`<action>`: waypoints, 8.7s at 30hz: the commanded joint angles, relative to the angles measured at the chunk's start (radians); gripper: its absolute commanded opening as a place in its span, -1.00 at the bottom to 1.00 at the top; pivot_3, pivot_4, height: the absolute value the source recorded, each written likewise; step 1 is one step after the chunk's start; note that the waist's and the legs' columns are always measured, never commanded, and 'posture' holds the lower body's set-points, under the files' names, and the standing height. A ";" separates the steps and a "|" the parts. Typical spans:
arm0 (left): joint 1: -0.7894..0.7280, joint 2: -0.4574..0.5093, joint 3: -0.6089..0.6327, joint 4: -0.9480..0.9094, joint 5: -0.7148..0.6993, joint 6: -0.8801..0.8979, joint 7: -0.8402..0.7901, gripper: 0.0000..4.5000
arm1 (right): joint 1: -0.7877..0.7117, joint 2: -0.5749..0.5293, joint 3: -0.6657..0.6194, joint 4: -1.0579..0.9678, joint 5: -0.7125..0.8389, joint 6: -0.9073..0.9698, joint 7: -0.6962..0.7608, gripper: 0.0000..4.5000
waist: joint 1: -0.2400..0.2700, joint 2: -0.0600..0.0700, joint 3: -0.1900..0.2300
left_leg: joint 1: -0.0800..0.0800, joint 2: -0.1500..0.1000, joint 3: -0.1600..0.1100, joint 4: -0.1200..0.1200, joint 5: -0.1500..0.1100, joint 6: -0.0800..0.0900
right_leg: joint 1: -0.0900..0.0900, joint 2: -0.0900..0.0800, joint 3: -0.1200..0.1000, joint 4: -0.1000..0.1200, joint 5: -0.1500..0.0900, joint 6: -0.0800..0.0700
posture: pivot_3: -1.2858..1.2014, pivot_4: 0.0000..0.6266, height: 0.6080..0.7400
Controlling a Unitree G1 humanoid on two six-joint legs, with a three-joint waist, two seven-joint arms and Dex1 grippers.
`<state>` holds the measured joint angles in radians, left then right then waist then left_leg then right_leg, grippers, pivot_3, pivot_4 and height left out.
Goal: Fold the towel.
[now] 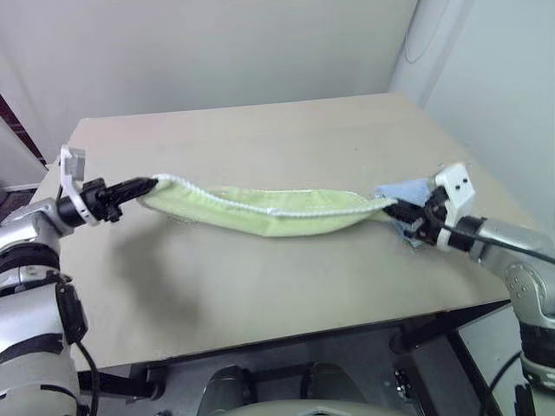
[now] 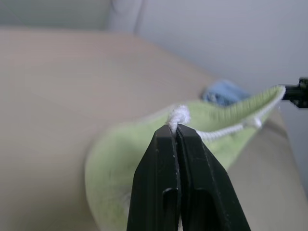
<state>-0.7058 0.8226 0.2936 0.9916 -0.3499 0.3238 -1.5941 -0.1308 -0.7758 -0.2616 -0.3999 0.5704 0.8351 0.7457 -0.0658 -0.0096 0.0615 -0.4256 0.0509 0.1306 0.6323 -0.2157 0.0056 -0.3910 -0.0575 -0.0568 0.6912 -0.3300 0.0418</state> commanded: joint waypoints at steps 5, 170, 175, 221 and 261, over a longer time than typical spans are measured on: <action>0.279 0.137 -0.064 -0.293 -0.158 0.052 -0.020 -0.99 | 0.183 -0.091 -0.139 -0.113 0.061 0.011 0.081 -1.00 | -0.002 -0.004 -0.002 | 0.001 0.000 0.000 0.000 0.000 0.000 | 0.001 -0.002 0.000 -0.001 0.001 -0.002 | 0.03 -1.00 1.00; 0.008 -0.058 -0.006 0.218 0.098 -0.277 0.358 0.57 | -0.038 0.140 -0.019 0.252 0.014 -0.080 -0.064 0.97 | 0.024 -0.008 -0.010 | -0.006 0.002 0.011 0.015 -0.006 0.014 | -0.006 -0.031 -0.035 -0.026 0.035 0.004 | 0.03 -1.00 1.00; -0.012 -0.062 0.070 0.212 0.033 -0.263 0.371 0.99 | -0.015 0.164 -0.096 0.225 0.165 0.071 -0.066 0.97 | 0.023 -0.008 -0.010 | -0.006 0.002 0.011 0.014 -0.006 0.014 | -0.006 -0.032 -0.035 -0.026 0.035 0.004 | 0.03 -1.00 1.00; 0.072 -0.154 -0.039 -0.001 0.009 -0.194 0.120 1.00 | 0.094 0.262 -0.098 0.496 1.342 0.137 -1.039 -0.08 | 0.024 -0.005 -0.009 | -0.002 0.003 0.011 0.012 -0.006 0.015 | -0.001 -0.031 -0.035 -0.030 0.036 0.005 | 0.03 -1.00 1.00; 0.066 -0.170 -0.030 0.006 0.001 -0.215 0.146 1.00 | -0.148 0.335 0.292 0.190 0.710 0.154 -0.662 -0.98 | 0.026 -0.003 -0.008 | -0.018 0.002 0.011 0.015 -0.006 0.023 | -0.013 -0.030 -0.035 -0.036 0.041 0.013 | 0.03 -1.00 1.00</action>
<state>-0.6322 0.6445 0.2559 1.0196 -0.3381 0.1207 -1.4388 -0.2565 -0.4478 0.0356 -0.2124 1.3203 1.0039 0.0673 -0.0394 -0.0130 0.0534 -0.4438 0.0528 0.1414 0.6475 -0.2217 0.0285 -0.4040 -0.0878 -0.0921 0.6555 -0.2886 0.0554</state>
